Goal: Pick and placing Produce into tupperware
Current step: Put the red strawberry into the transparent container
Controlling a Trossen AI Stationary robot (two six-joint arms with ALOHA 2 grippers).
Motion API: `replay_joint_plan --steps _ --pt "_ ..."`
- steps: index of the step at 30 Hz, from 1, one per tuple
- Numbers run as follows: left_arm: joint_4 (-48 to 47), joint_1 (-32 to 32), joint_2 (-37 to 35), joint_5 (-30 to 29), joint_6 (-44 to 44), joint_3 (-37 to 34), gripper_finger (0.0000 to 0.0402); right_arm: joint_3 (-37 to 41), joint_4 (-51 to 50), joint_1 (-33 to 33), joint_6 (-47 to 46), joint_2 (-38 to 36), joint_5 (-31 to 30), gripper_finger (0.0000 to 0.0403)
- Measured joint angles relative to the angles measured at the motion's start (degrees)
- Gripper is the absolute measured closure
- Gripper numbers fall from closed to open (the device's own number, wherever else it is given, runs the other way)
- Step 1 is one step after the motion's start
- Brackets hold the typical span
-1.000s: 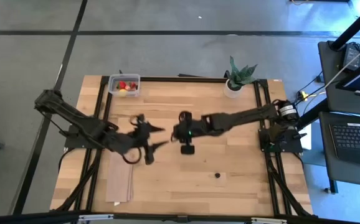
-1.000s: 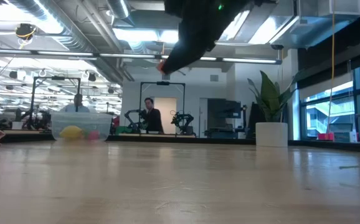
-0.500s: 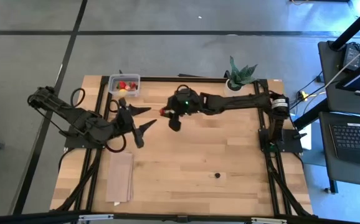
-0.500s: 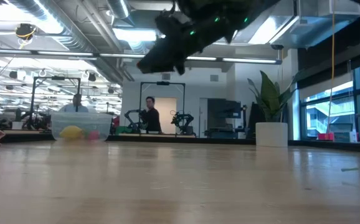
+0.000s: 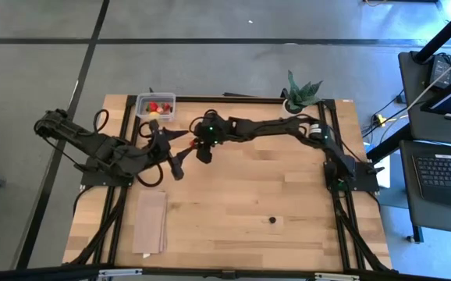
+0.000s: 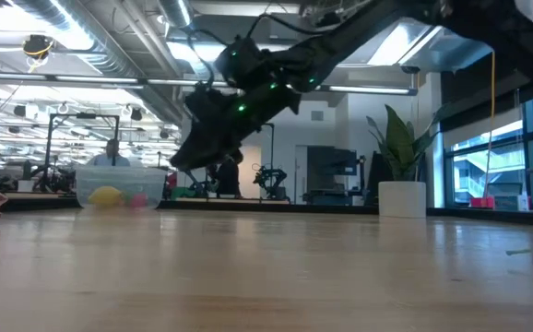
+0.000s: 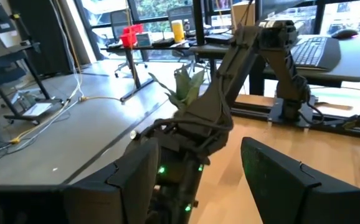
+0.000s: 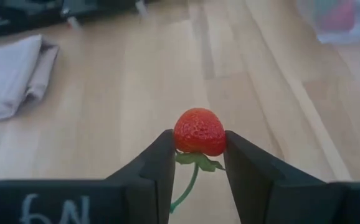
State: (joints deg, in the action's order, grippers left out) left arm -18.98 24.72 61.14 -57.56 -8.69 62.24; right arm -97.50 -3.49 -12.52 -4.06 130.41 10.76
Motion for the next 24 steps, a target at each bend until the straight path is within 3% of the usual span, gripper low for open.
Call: replay_joint_plan --steps 10,24 --pt "-0.5 -0.8 0.0 0.8 -0.1 0.0 0.0178 -4.2 -7.9 -1.4 -0.1 4.6 -0.2 0.0273" --pt "-1.2 -0.8 0.0 1.3 -0.1 0.0 0.0178 -4.3 -8.8 -1.5 -0.2 4.5 -0.5 0.0209"
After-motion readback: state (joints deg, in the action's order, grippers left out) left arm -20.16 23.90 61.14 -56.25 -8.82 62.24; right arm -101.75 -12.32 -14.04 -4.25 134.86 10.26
